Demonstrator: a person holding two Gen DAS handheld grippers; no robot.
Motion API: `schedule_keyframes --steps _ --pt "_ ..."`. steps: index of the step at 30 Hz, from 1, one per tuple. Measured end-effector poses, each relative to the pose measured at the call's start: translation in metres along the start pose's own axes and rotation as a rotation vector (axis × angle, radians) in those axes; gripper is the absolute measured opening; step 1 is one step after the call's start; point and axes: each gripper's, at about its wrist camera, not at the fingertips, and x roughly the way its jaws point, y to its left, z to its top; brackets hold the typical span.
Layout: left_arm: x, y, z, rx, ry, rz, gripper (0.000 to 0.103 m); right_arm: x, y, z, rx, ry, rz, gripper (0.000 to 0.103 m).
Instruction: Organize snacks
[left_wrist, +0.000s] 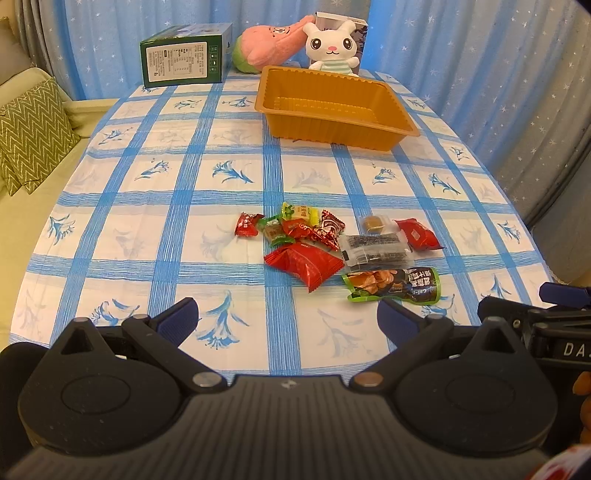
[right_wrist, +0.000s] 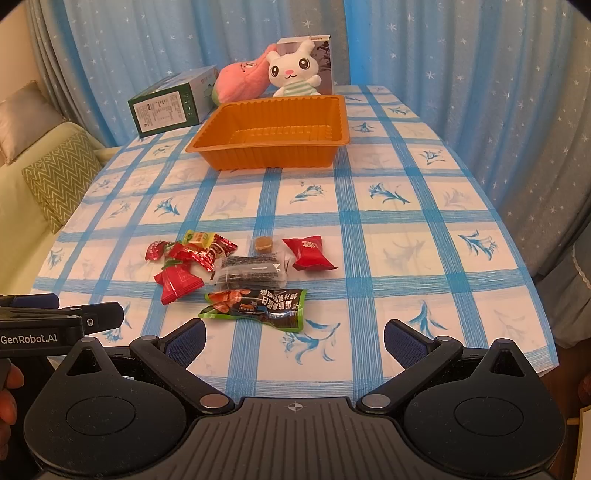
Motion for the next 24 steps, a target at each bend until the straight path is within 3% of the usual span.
schedule_keyframes --steps 24 --pt "0.017 0.014 0.001 -0.021 0.017 -0.004 0.097 0.009 -0.002 0.003 0.01 -0.024 -0.008 0.102"
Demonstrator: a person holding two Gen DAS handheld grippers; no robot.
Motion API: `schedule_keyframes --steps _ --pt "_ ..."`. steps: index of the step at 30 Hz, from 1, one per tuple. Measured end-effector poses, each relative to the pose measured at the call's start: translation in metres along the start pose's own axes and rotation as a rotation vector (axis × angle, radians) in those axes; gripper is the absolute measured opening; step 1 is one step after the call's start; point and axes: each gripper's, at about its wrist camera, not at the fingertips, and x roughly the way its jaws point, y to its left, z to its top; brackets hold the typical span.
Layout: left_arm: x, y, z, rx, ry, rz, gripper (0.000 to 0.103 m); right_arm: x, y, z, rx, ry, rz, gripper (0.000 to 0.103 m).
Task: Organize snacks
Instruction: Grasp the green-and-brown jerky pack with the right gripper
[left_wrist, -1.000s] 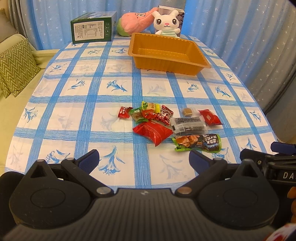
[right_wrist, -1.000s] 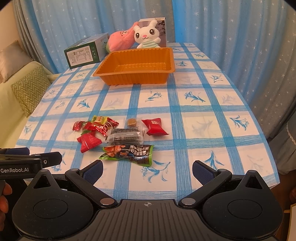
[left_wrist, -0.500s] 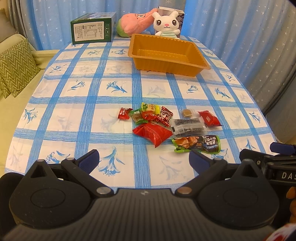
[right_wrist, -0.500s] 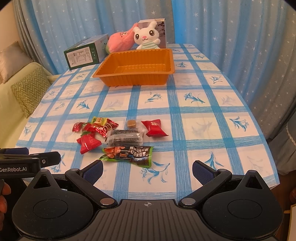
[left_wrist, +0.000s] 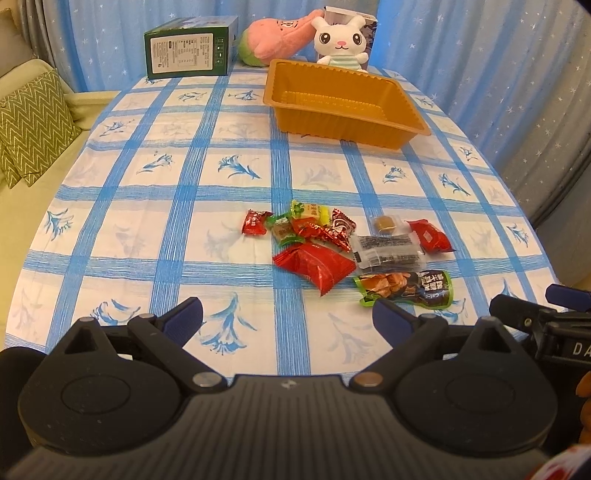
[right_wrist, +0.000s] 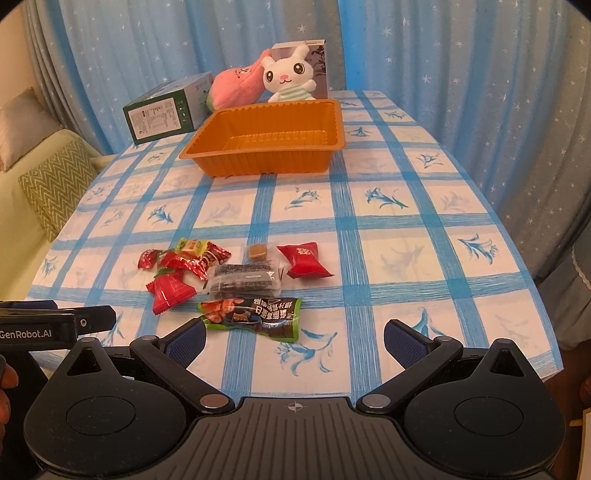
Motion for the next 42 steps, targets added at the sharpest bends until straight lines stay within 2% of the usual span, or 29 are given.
schedule_keyframes --steps 10,12,16,22,27,31,36,42 --pt "0.013 0.003 0.002 -0.005 0.019 0.002 0.095 0.014 -0.002 0.0 -0.013 0.006 0.008 0.101" --pt "0.017 0.004 0.003 -0.007 0.025 0.002 0.093 0.019 -0.002 0.001 -0.027 0.012 0.012 0.095" --pt "0.023 0.006 0.004 -0.005 0.033 0.002 0.091 0.028 -0.002 0.001 -0.064 0.029 0.044 0.093" --pt "0.033 0.013 0.01 -0.015 0.044 -0.009 0.086 0.044 0.011 0.006 -0.265 0.059 0.19 0.084" --pt "0.038 0.017 0.016 -0.024 0.045 -0.019 0.078 0.067 0.028 0.011 -0.496 0.071 0.255 0.069" --pt "0.043 0.02 0.018 -0.039 0.049 -0.019 0.078 0.087 0.04 0.011 -0.651 0.101 0.303 0.059" --pt "0.049 0.023 0.018 -0.045 0.065 -0.019 0.078 0.111 0.05 0.007 -0.763 0.161 0.324 0.046" --pt "0.054 0.027 0.018 -0.058 0.074 -0.023 0.078 0.127 0.051 0.01 -0.805 0.186 0.296 0.045"
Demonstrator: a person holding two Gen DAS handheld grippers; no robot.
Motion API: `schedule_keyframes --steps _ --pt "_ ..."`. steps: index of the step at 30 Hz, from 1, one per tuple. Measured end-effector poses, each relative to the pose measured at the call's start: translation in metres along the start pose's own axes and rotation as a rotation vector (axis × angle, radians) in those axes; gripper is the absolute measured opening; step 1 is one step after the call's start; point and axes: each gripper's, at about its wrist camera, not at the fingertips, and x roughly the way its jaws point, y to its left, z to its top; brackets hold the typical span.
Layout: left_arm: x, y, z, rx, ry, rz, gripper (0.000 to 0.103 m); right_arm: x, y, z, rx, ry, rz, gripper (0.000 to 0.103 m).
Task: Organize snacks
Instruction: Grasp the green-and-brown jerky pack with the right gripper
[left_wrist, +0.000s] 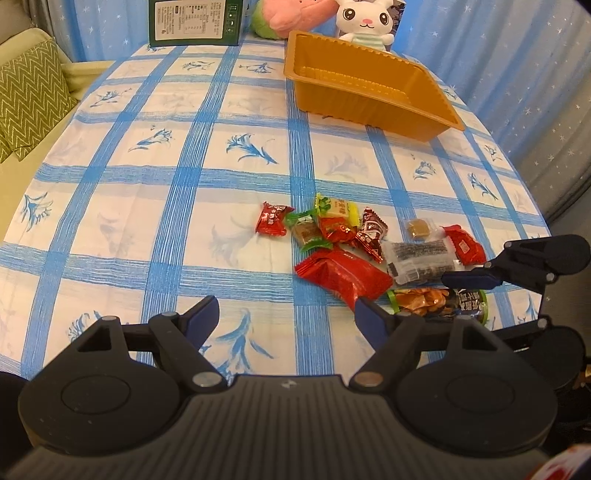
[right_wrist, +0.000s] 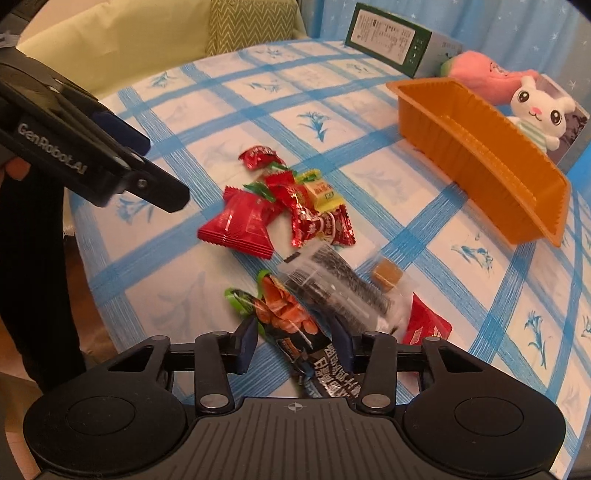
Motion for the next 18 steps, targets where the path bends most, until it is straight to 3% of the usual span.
schedule_keyframes --steps 9,14,18 --pt "0.0021 0.0009 -0.0018 -0.015 0.005 -0.013 0.078 -0.0029 0.0007 0.0039 0.109 0.048 -0.025 0.039" --pt "0.0022 -0.0025 -0.002 -0.012 0.006 -0.026 0.078 0.0035 0.0011 0.0012 0.082 0.025 -0.02 0.039" --pt "0.0022 -0.0015 -0.0023 -0.023 0.005 -0.032 0.078 -0.0031 0.0003 -0.0023 0.129 0.022 -0.022 0.029"
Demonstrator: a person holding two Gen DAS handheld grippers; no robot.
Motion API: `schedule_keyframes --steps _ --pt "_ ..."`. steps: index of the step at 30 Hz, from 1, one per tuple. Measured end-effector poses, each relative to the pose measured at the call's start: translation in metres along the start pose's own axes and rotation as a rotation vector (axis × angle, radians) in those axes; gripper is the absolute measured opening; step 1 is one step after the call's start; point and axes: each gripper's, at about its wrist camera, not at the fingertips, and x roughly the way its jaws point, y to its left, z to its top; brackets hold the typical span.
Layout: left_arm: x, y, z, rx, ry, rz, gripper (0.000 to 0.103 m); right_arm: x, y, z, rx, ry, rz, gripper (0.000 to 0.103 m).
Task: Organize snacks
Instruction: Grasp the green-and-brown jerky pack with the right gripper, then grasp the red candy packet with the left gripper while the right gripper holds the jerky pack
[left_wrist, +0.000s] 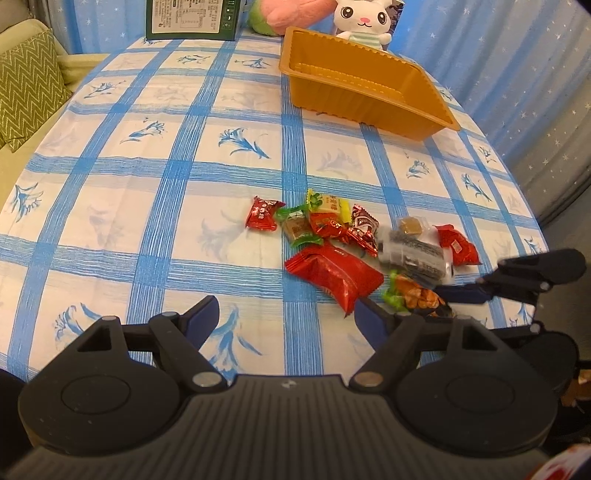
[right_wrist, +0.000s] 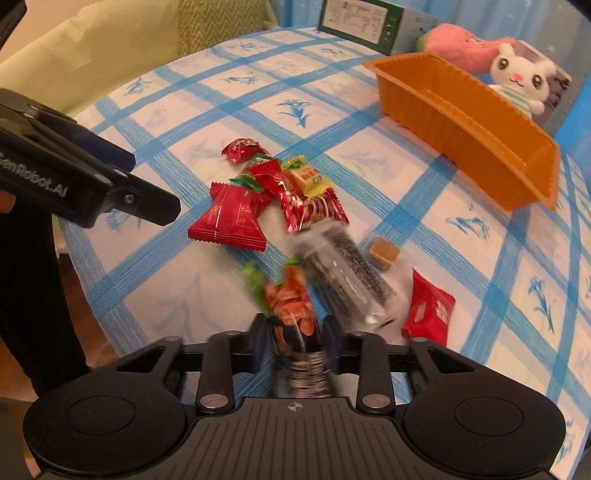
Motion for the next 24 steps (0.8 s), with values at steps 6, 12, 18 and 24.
schedule_keyframes --steps 6,12,18,24 --pt "0.006 -0.001 0.0 -0.01 0.007 -0.011 0.077 -0.002 0.002 -0.009 0.105 -0.008 -0.015 0.03" --pt "0.012 -0.006 0.002 -0.021 0.0 -0.03 0.078 -0.005 0.001 -0.014 0.16 -0.038 -0.008 0.03" --pt "0.023 -0.011 0.009 -0.063 -0.03 -0.065 0.078 -0.037 0.0 -0.019 0.289 -0.116 -0.035 0.029" --pt "0.042 -0.023 0.019 -0.088 -0.034 -0.081 0.054 -0.051 -0.009 -0.027 0.409 -0.141 -0.086 0.029"
